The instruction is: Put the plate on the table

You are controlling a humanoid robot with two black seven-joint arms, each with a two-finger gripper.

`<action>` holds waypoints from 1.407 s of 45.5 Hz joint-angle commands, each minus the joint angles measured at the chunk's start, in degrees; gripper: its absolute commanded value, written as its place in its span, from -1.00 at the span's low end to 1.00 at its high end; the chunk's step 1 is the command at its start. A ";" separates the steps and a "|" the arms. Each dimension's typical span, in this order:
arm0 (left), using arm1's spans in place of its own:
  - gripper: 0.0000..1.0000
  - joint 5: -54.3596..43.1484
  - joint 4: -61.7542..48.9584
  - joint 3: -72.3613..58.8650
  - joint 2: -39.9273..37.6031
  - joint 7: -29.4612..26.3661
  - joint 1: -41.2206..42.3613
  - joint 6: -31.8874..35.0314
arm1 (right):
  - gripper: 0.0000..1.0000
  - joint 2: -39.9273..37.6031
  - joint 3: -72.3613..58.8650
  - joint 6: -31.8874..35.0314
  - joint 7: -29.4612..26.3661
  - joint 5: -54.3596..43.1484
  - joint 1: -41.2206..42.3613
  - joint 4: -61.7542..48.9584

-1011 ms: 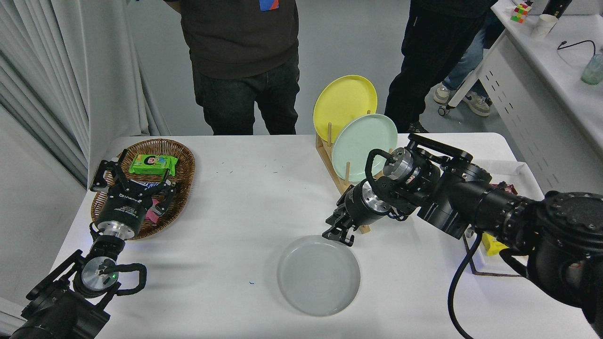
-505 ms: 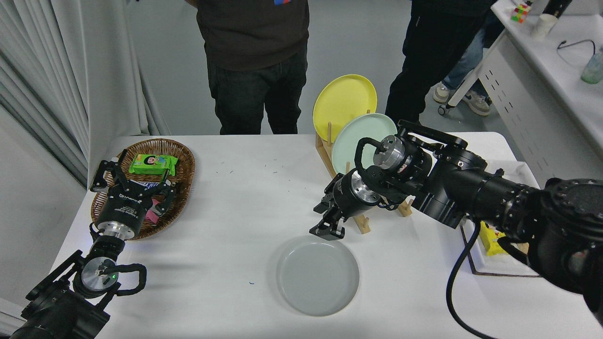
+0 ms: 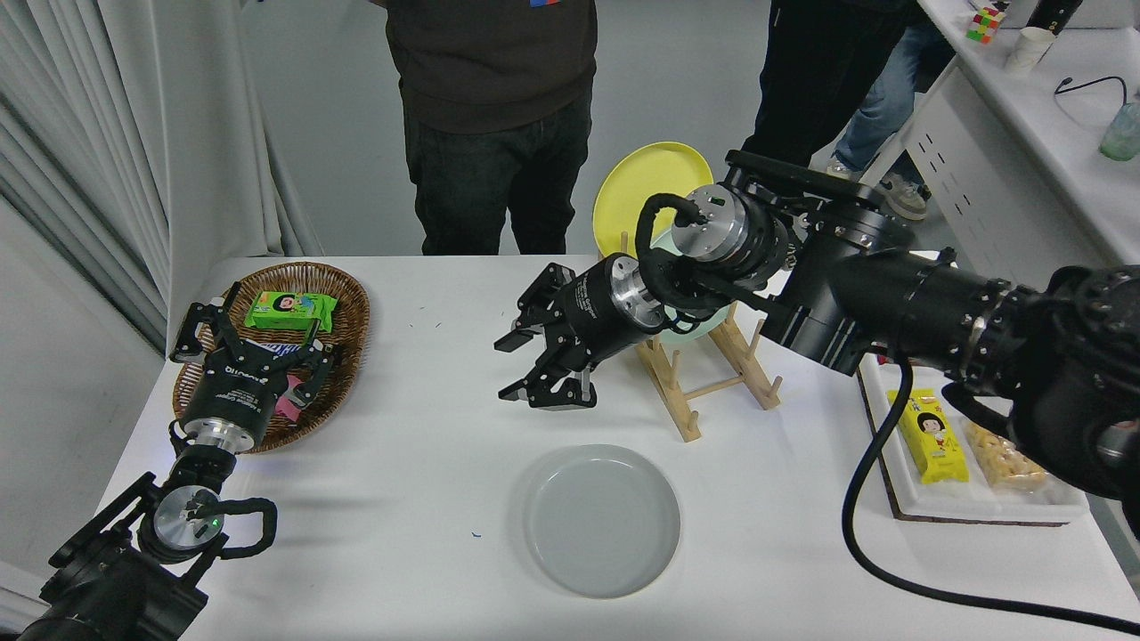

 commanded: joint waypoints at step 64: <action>0.96 0.08 0.00 0.00 0.00 0.00 -0.01 0.00 | 1.00 -5.08 9.01 32.34 30.78 -11.47 0.55 -24.22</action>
